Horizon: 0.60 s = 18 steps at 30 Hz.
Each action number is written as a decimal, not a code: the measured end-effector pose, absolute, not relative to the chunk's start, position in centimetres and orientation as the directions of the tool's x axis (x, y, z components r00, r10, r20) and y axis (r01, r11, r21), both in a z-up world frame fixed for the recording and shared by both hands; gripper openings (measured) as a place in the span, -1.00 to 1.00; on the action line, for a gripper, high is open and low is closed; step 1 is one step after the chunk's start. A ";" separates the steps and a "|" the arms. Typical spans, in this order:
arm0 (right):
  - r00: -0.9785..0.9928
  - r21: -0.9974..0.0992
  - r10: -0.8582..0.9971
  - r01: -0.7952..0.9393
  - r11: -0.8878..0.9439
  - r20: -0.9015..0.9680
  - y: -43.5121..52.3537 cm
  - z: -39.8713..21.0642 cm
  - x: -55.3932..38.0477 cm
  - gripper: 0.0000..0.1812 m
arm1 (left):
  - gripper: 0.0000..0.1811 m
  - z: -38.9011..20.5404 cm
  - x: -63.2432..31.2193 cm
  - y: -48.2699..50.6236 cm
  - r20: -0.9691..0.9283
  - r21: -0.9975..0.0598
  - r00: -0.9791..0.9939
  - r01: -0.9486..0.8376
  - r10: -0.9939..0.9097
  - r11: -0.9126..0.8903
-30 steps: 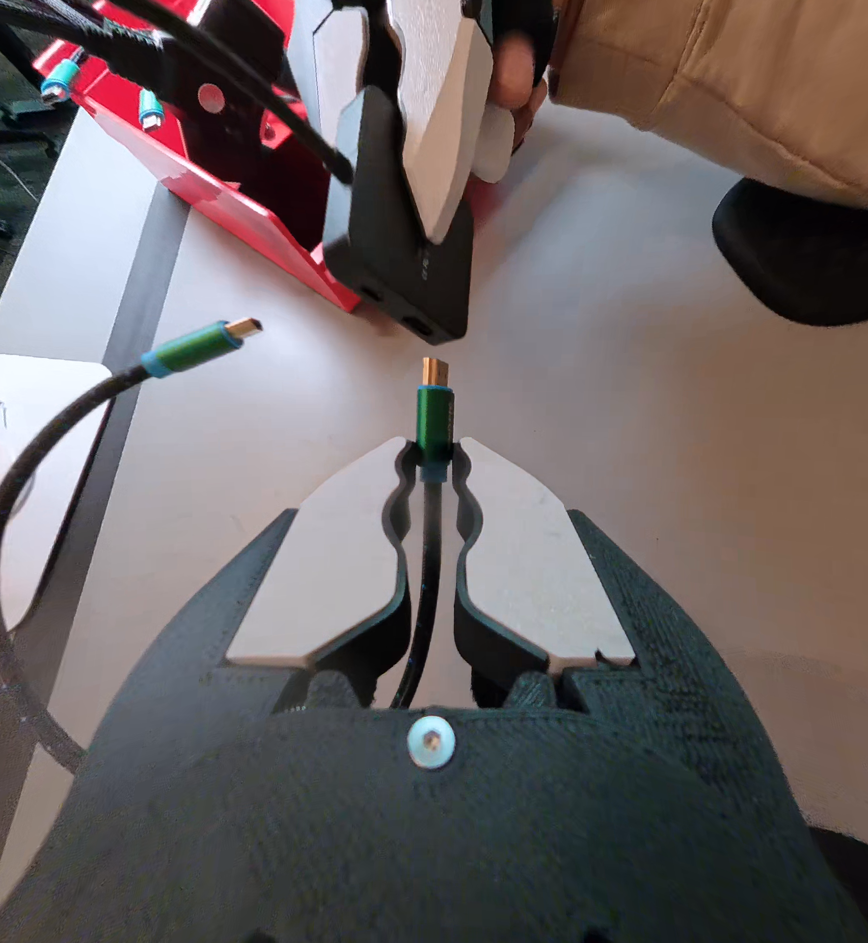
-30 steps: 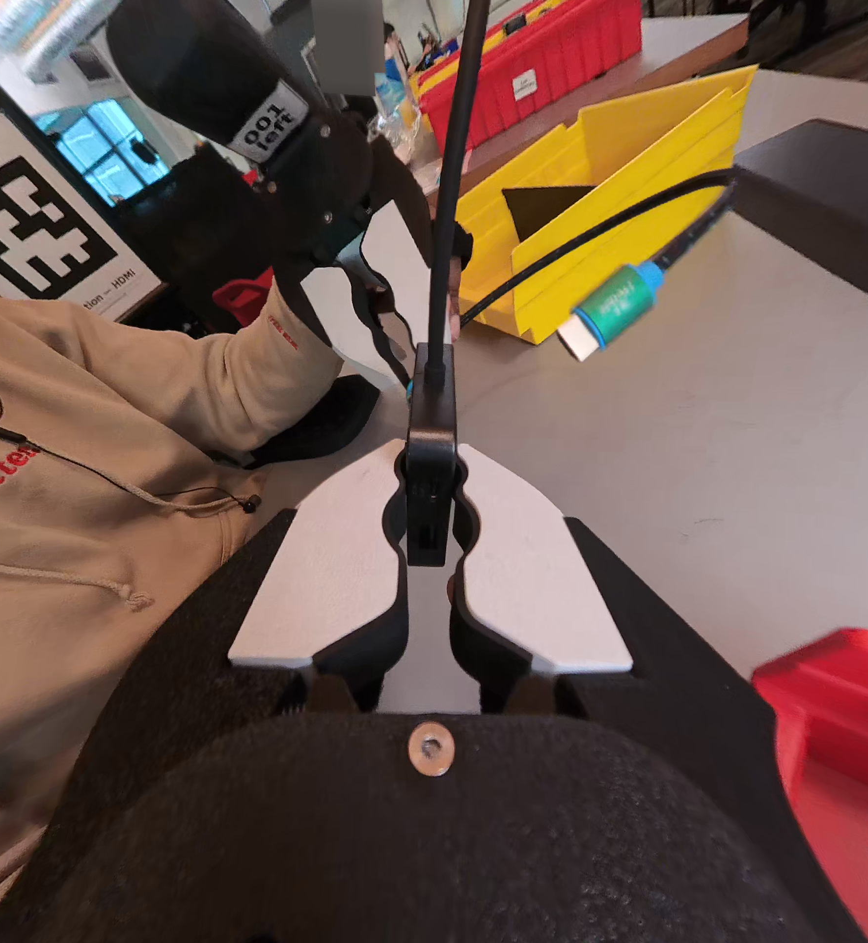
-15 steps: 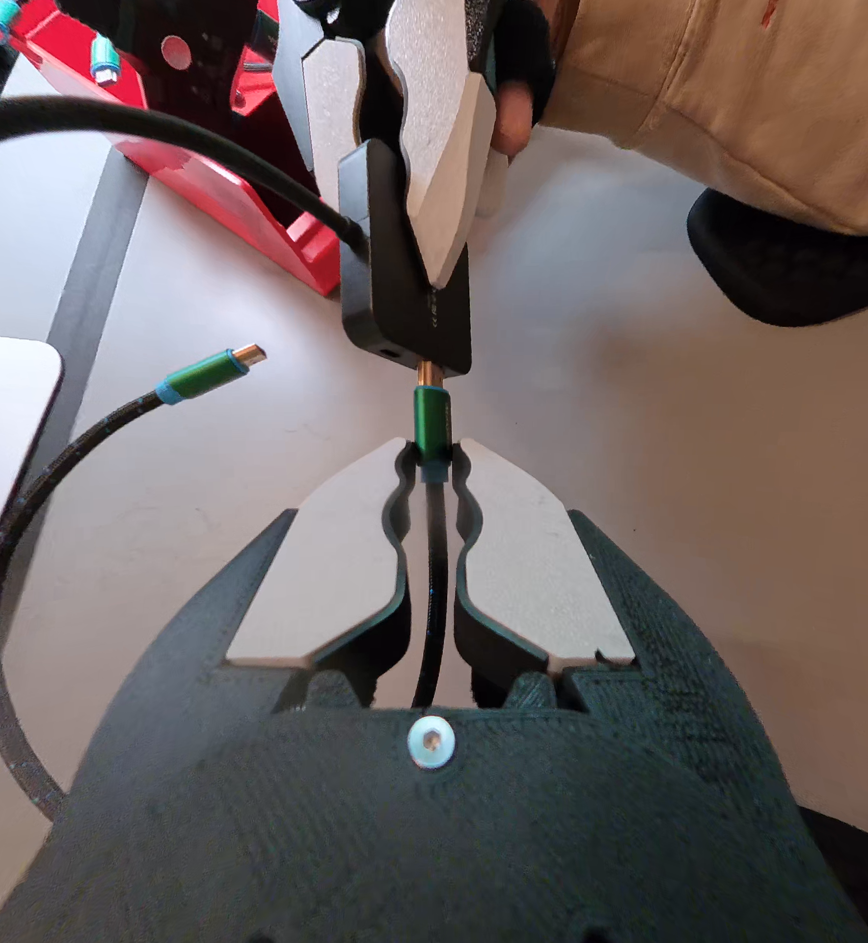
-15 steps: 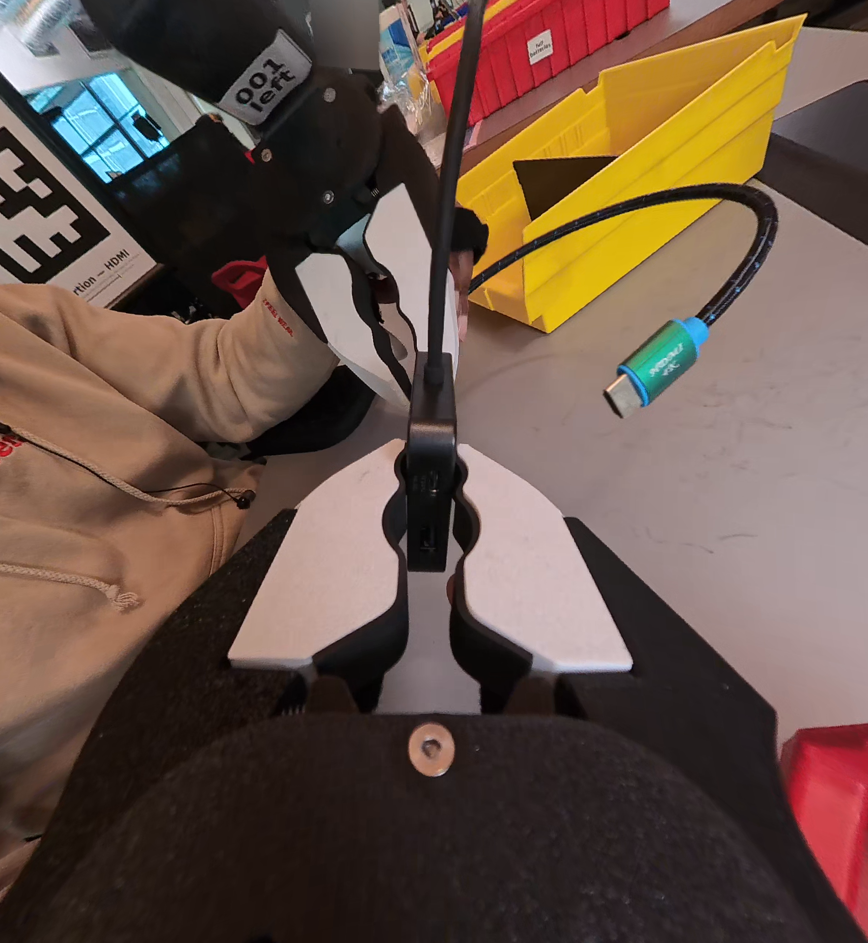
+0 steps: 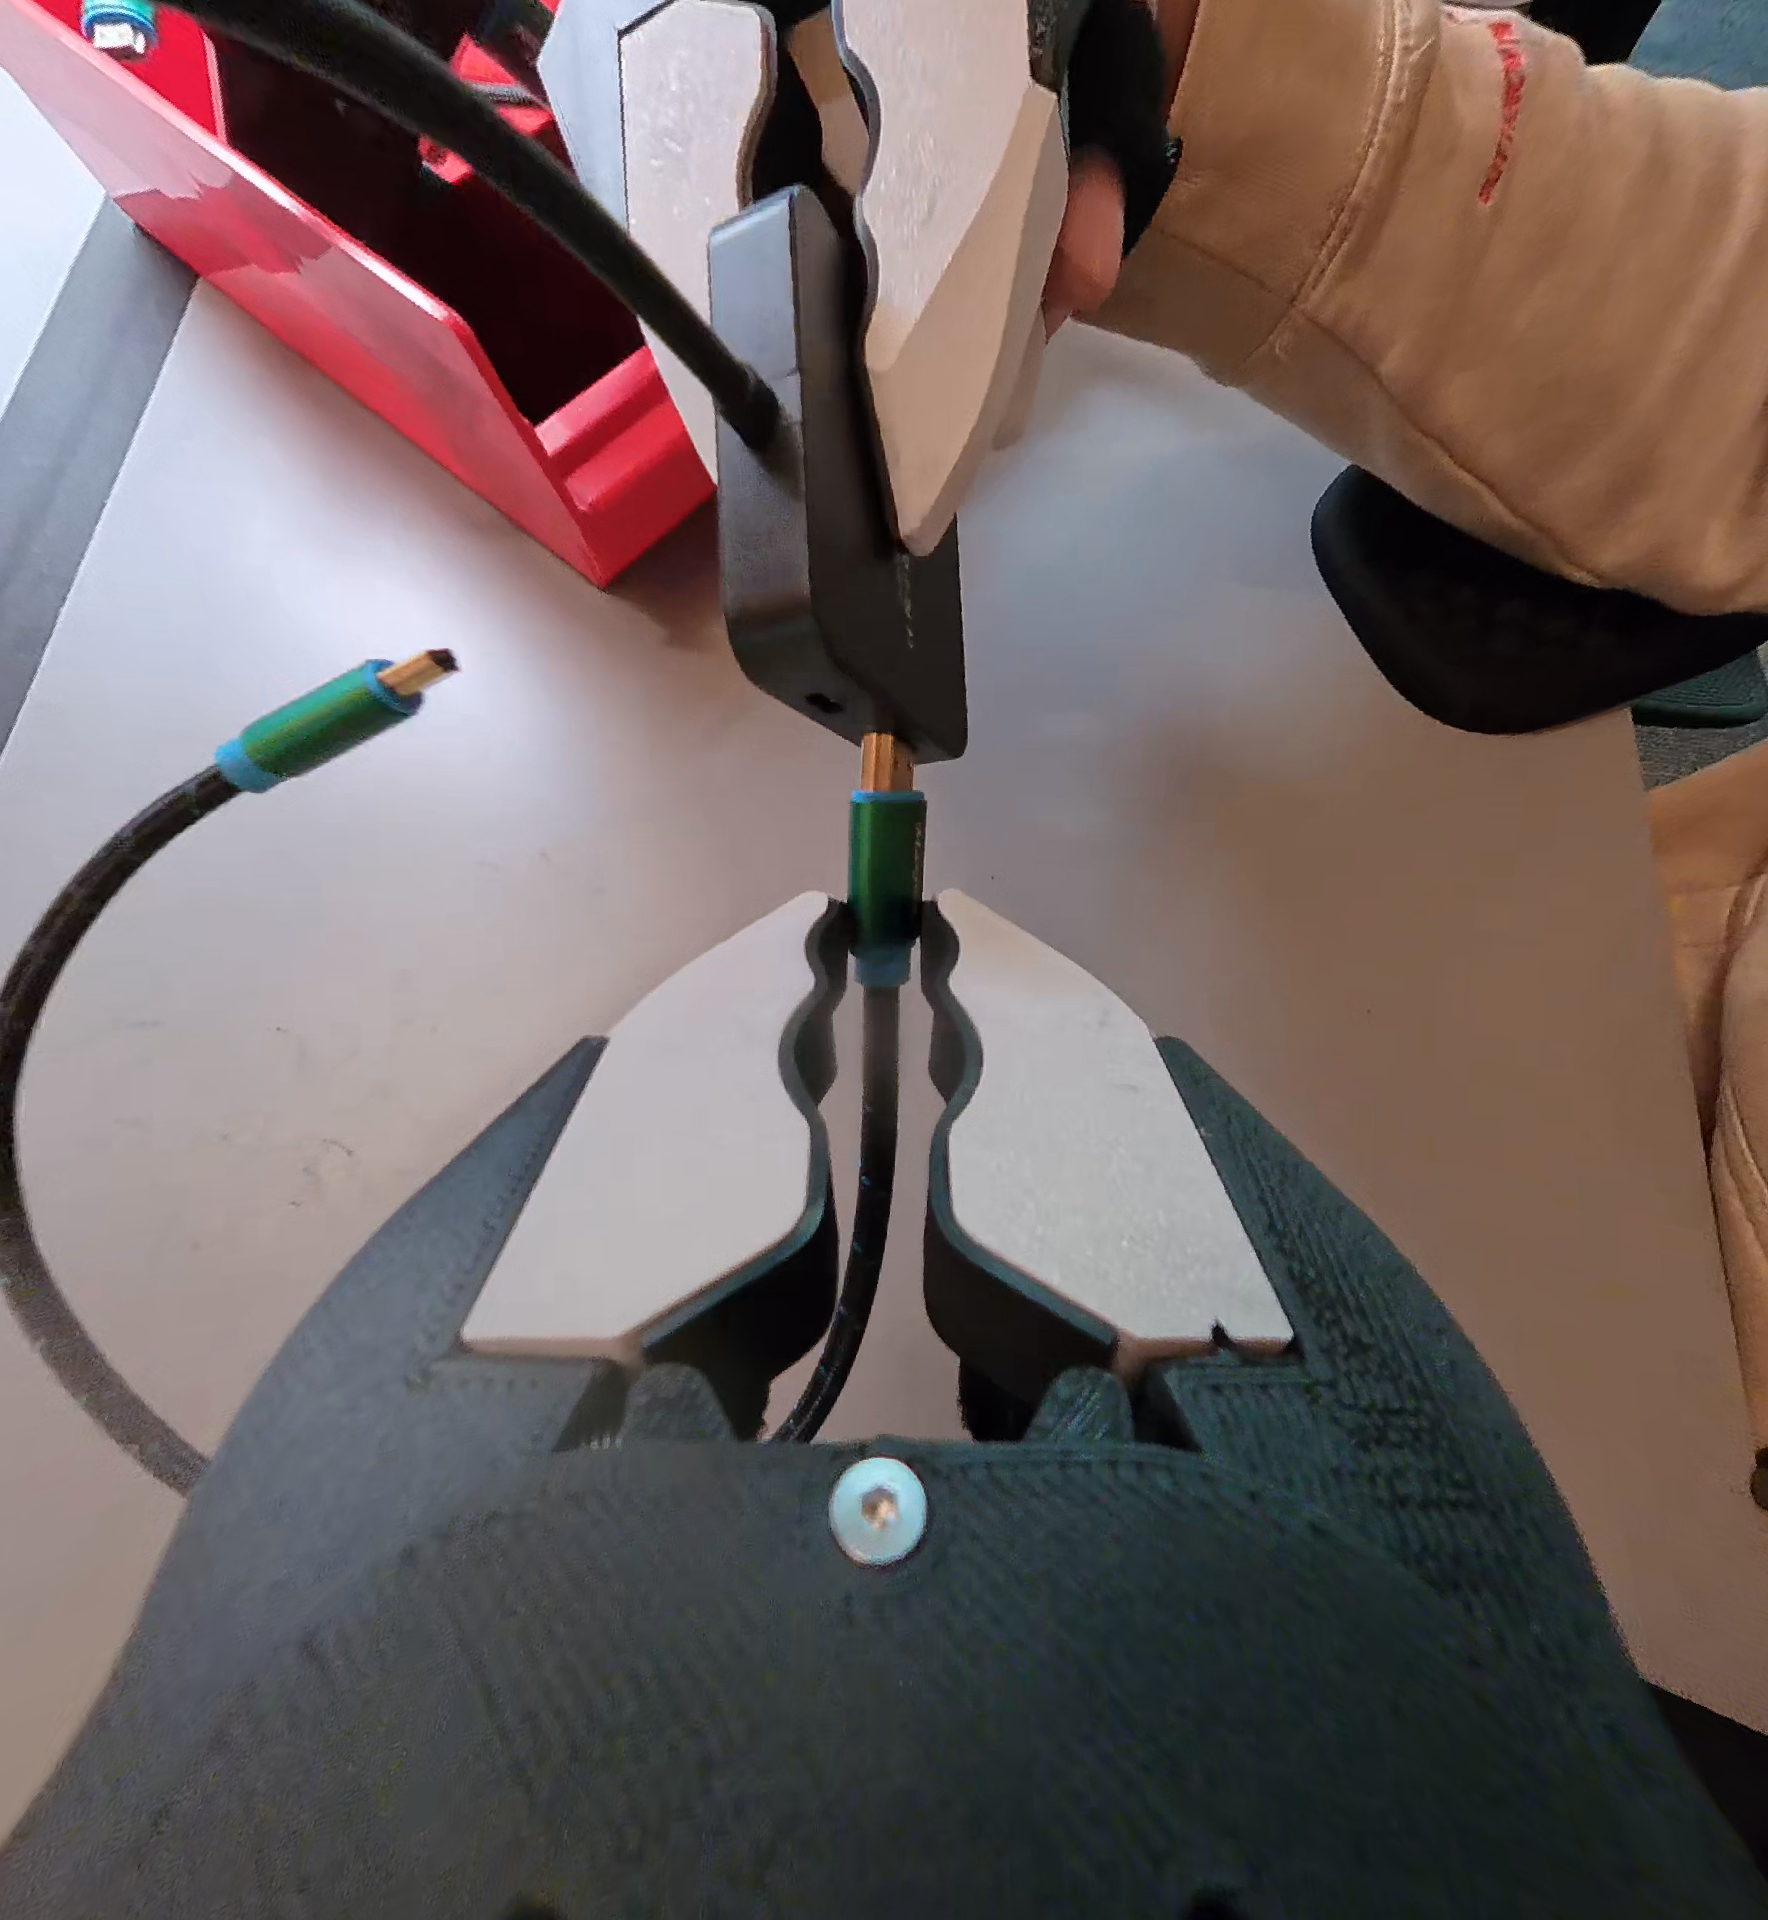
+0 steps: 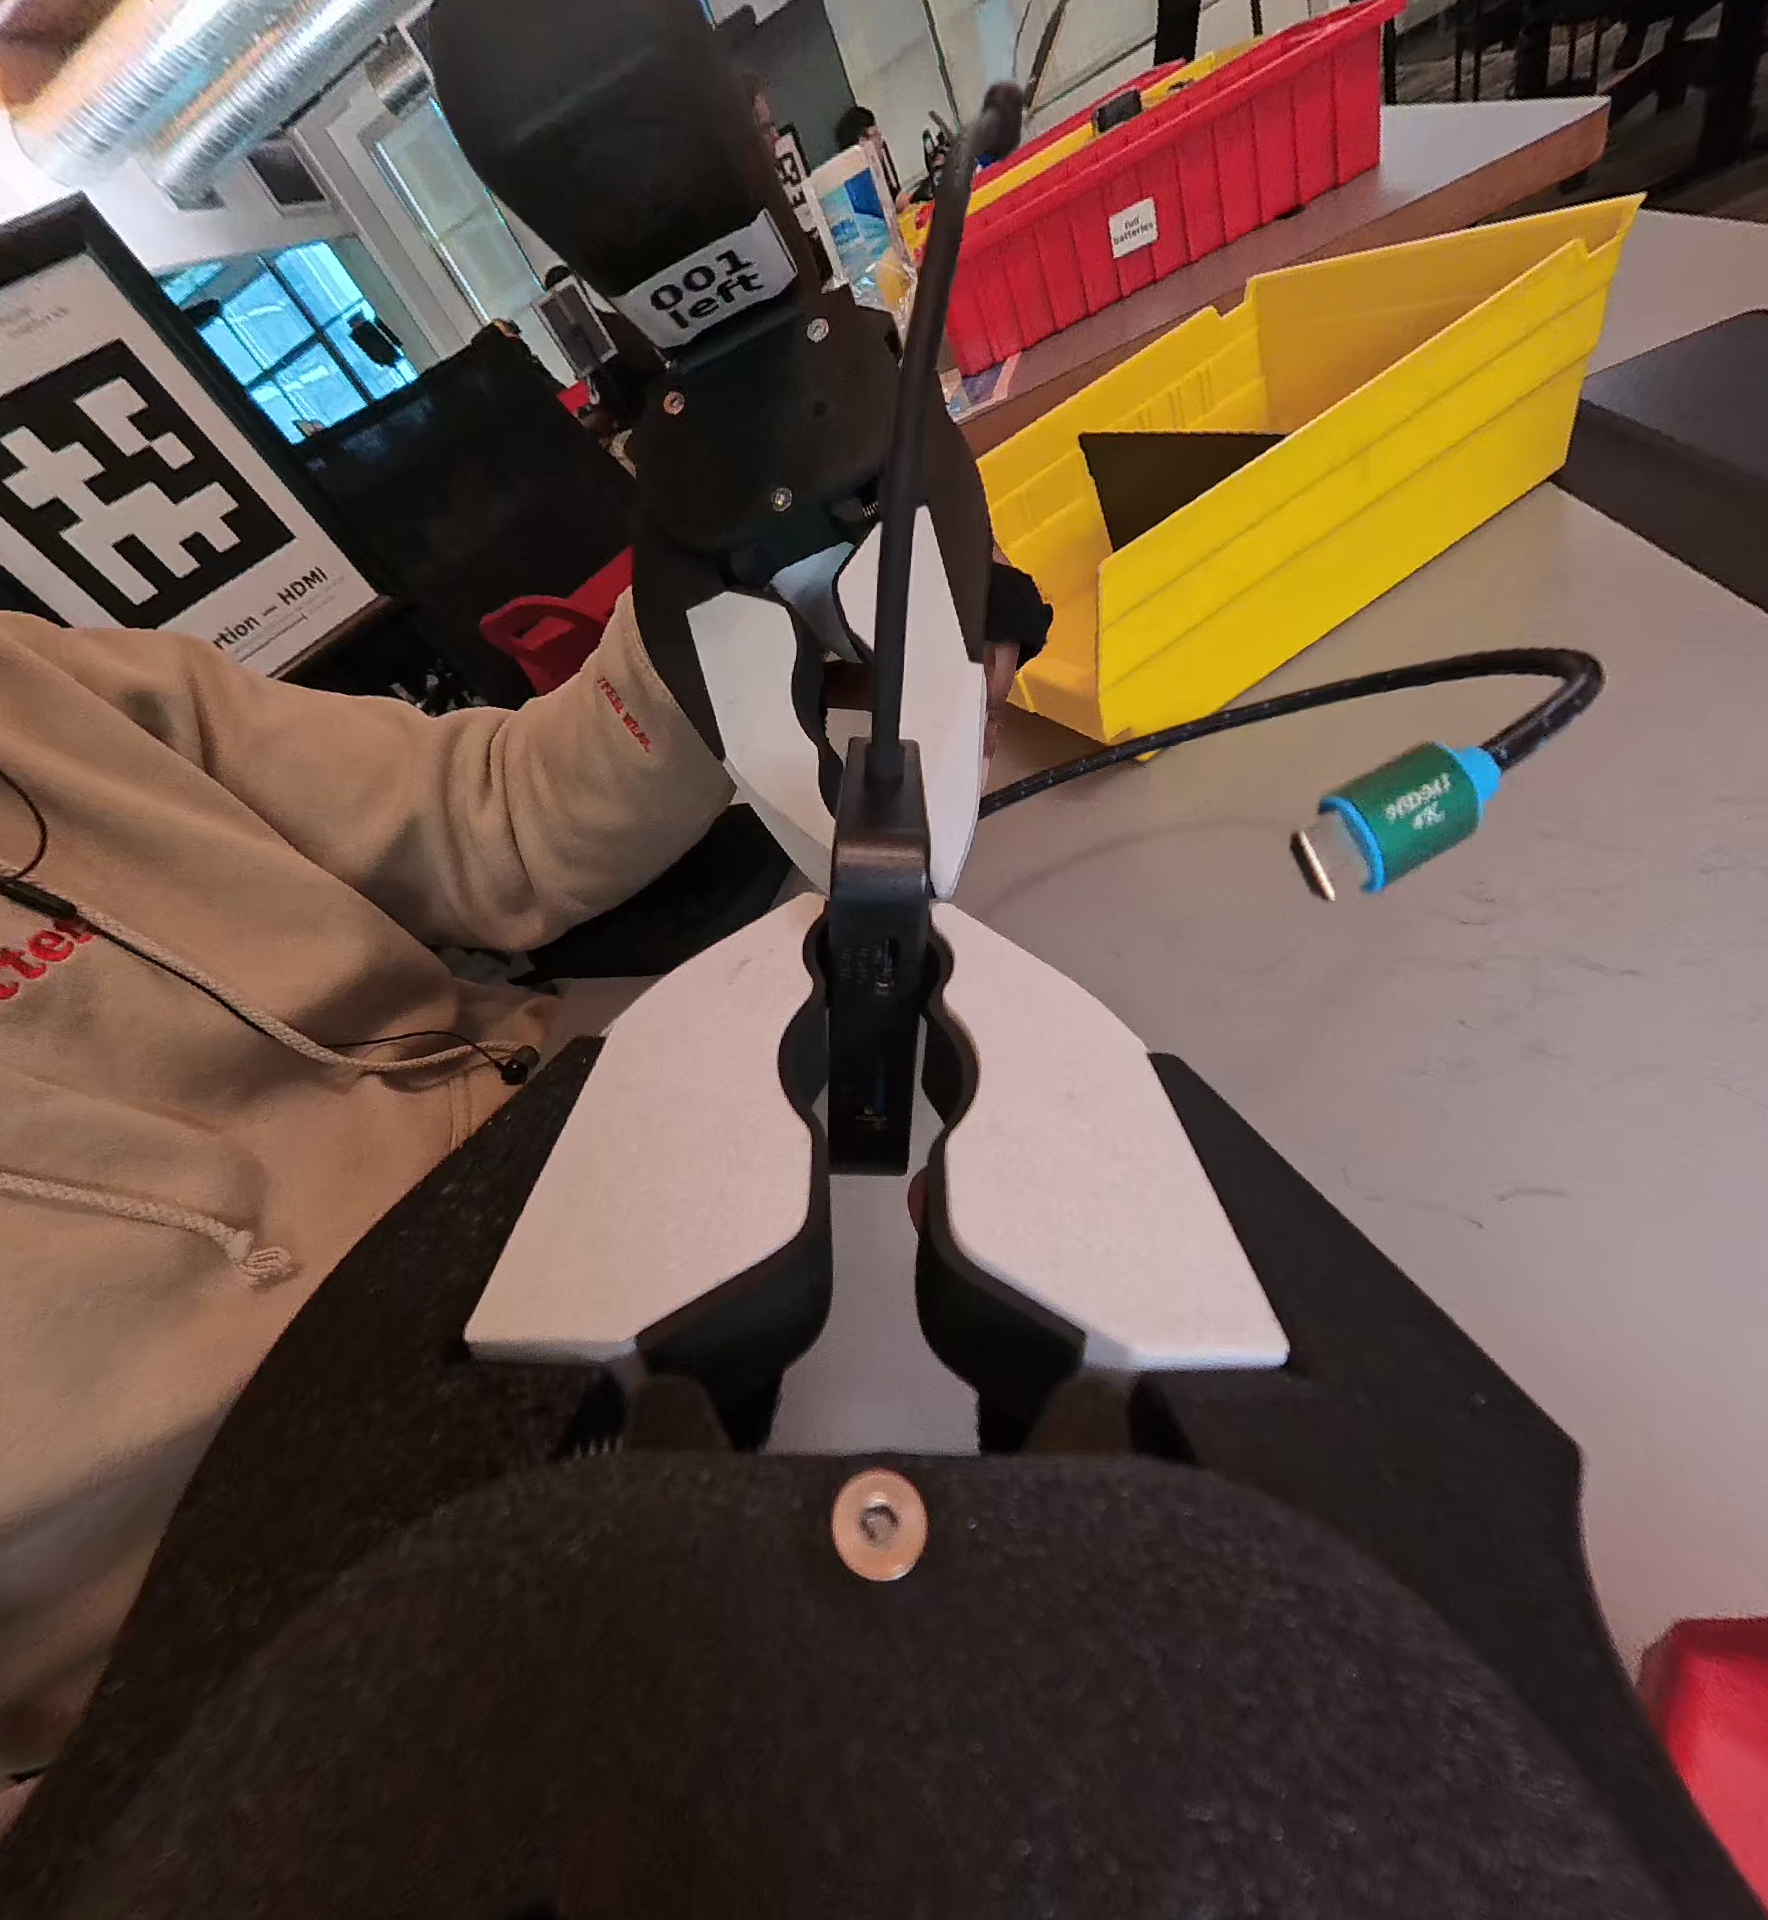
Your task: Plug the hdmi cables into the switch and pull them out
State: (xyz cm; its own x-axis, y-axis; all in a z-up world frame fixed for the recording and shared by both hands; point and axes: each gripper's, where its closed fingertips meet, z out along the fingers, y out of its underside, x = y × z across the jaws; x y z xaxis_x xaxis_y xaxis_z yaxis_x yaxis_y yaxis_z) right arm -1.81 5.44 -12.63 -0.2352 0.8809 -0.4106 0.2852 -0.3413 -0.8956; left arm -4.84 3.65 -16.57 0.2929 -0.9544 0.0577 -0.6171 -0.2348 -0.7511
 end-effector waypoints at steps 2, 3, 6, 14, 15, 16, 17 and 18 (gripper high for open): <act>-0.221 -0.894 0.885 0.291 -0.340 -0.409 5.6 -12.8 -1.9 -0.86 | -0.85 -16.7 -4.9 3.8 0.056 -0.744 0.304 -0.623 -0.951 -0.243; -0.208 -0.893 0.891 0.304 -0.333 -0.403 5.6 -13.0 -2.0 -0.86 | -0.85 -16.8 -5.0 3.8 0.053 -0.736 0.309 -0.631 -0.950 -0.246; -0.198 -0.893 0.899 0.318 -0.319 -0.391 5.6 -13.3 -2.2 -0.86 | -0.85 -17.1 -5.1 3.7 0.065 -0.723 0.313 -0.640 -0.948 -0.261; -0.159 -0.885 0.910 0.347 -0.311 -0.382 5.8 -14.0 -2.5 -0.86 | -0.86 -16.4 -5.6 4.0 0.119 -0.749 0.331 -0.589 -0.936 -0.304; -0.150 -0.884 0.914 0.352 -0.308 -0.378 5.9 -14.2 -2.6 -0.86 | -0.86 -16.6 -5.7 4.1 0.134 -0.746 0.342 -0.583 -0.930 -0.322; -0.141 -0.887 0.919 0.350 -0.301 -0.367 6.0 -14.3 -2.8 -0.86 | -0.87 -16.8 -5.8 4.4 0.149 -0.748 0.352 -0.571 -0.924 -0.338; -0.139 -0.889 0.917 0.336 -0.310 -0.373 6.1 -14.3 -2.8 -0.86 | -0.87 -16.7 -5.8 4.4 0.175 -0.758 0.350 -0.549 -0.920 -0.353; -0.151 -0.892 0.910 0.312 -0.328 -0.387 6.2 -14.0 -2.8 -0.86 | -0.87 -16.3 -5.6 4.4 0.205 -0.774 0.340 -0.517 -0.918 -0.364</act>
State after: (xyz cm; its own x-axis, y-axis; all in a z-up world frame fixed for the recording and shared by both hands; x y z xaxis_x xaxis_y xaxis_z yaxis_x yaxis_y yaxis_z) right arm -2.84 6.20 -13.99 -0.1507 0.9096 -0.3873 0.3116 -0.3281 -0.8918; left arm -5.63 4.40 -16.29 0.3396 -0.9180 0.2047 -0.5175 -0.3641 -0.7744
